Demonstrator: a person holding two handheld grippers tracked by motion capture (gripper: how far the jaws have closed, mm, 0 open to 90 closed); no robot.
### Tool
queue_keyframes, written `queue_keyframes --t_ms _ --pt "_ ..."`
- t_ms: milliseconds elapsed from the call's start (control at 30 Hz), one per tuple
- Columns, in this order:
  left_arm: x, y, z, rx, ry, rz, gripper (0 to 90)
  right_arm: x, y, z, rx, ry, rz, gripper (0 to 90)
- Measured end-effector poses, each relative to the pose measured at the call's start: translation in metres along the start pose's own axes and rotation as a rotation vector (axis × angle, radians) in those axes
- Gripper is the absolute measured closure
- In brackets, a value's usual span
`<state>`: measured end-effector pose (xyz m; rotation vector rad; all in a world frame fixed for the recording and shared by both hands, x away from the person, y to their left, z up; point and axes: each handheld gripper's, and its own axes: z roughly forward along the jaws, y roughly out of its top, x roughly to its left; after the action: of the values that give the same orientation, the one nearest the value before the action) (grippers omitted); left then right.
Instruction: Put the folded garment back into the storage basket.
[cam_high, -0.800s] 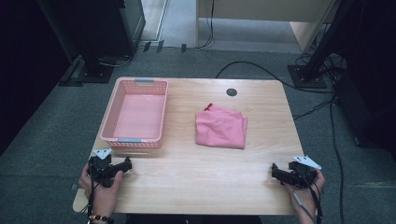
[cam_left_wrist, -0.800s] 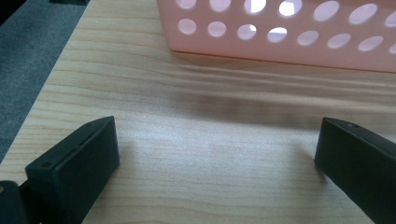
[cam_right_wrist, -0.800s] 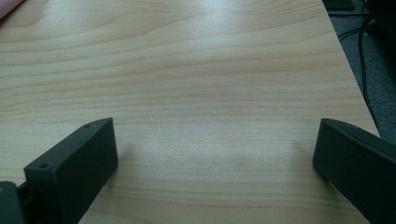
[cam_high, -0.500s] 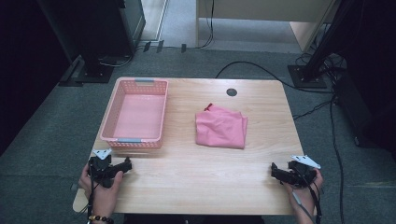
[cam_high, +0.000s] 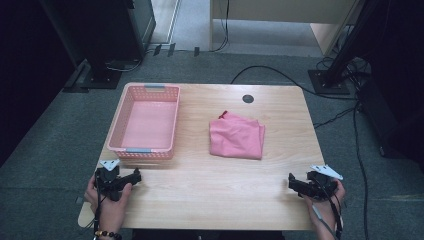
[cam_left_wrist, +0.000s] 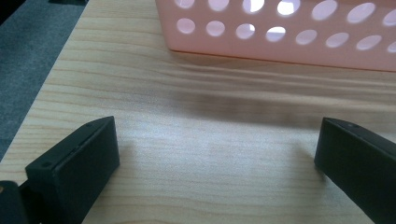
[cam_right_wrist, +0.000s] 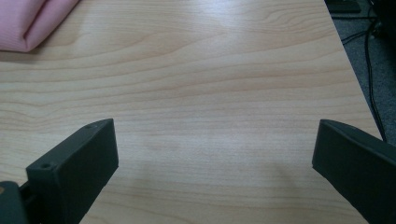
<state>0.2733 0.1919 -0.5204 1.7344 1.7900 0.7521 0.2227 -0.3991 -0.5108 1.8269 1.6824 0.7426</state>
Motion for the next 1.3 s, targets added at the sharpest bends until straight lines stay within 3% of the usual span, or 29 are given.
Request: queue_keyframes --t_ms 133,600,1300 --pt "0.000 0.000 0.000 0.000 0.000 0.000 0.0 0.006 0.003 -0.004 0.006 -0.010 -0.019 0.6" --pt "0.000 0.000 0.000 0.000 0.000 0.000 0.0 0.025 0.026 -0.021 -0.027 0.090 -0.024 0.6" --pt "0.000 0.000 0.000 0.000 -0.001 0.001 0.0 0.044 0.063 -0.027 -0.028 0.144 -0.071 0.6"
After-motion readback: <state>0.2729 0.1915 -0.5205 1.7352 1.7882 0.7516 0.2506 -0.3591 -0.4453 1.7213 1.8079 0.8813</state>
